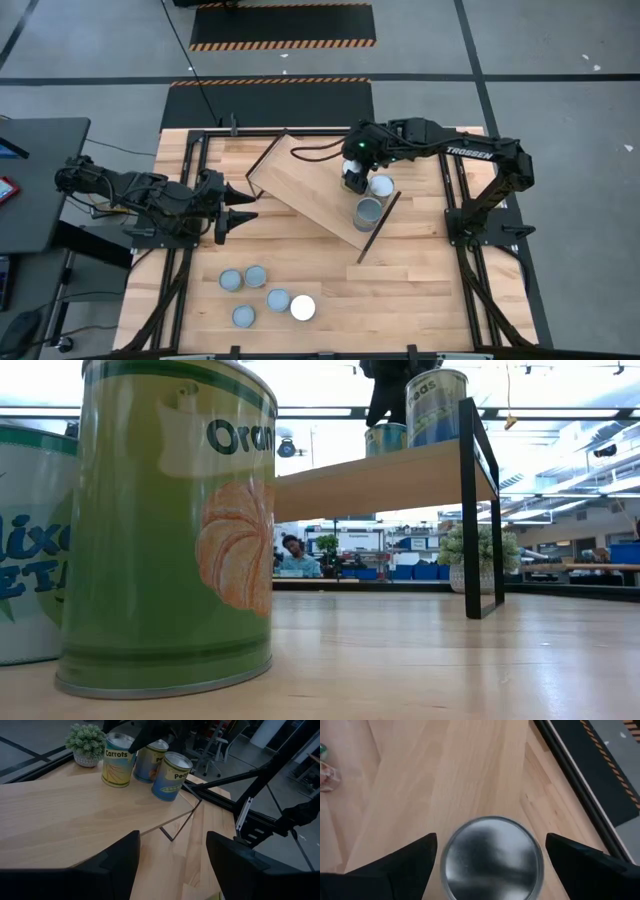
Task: Pick and place cans onto a shelf
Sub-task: Put the canned carrot on the shelf
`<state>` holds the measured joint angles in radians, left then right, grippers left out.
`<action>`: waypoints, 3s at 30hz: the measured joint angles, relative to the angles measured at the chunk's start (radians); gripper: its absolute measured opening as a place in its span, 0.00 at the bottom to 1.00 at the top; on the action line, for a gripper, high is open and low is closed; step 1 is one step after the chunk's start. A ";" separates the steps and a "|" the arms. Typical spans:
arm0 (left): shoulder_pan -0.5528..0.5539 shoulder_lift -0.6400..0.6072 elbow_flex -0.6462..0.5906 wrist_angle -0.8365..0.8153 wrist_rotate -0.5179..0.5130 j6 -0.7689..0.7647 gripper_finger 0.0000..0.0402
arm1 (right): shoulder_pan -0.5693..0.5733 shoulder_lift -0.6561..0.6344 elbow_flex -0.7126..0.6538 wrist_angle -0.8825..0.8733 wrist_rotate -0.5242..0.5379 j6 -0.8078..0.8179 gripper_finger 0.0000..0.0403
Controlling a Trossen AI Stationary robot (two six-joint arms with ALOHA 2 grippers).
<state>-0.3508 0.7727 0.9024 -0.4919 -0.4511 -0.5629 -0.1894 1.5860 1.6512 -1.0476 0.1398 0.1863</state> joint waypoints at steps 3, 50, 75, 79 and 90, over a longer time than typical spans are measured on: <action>0.000 0.000 0.000 0.000 0.000 0.000 0.59 | 0.004 0.002 -0.003 -0.002 -0.006 -0.023 0.94; 0.000 0.000 0.000 0.000 0.004 -0.003 0.59 | -0.002 0.004 -0.008 -0.077 -0.211 -0.600 0.90; 0.000 0.000 0.000 0.001 0.004 -0.003 0.59 | 0.000 0.000 0.103 -0.043 -0.212 -0.487 0.98; 0.000 0.000 0.000 0.001 0.004 -0.003 0.59 | 0.000 0.000 0.103 -0.021 -0.213 -0.472 0.98; 0.000 0.000 0.000 0.000 0.004 -0.002 0.59 | 0.003 0.007 0.104 0.089 -0.119 -0.345 0.97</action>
<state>-0.3504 0.7726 0.9020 -0.4915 -0.4472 -0.5648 -0.1864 1.5926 1.7549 -0.9582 0.0204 -0.1589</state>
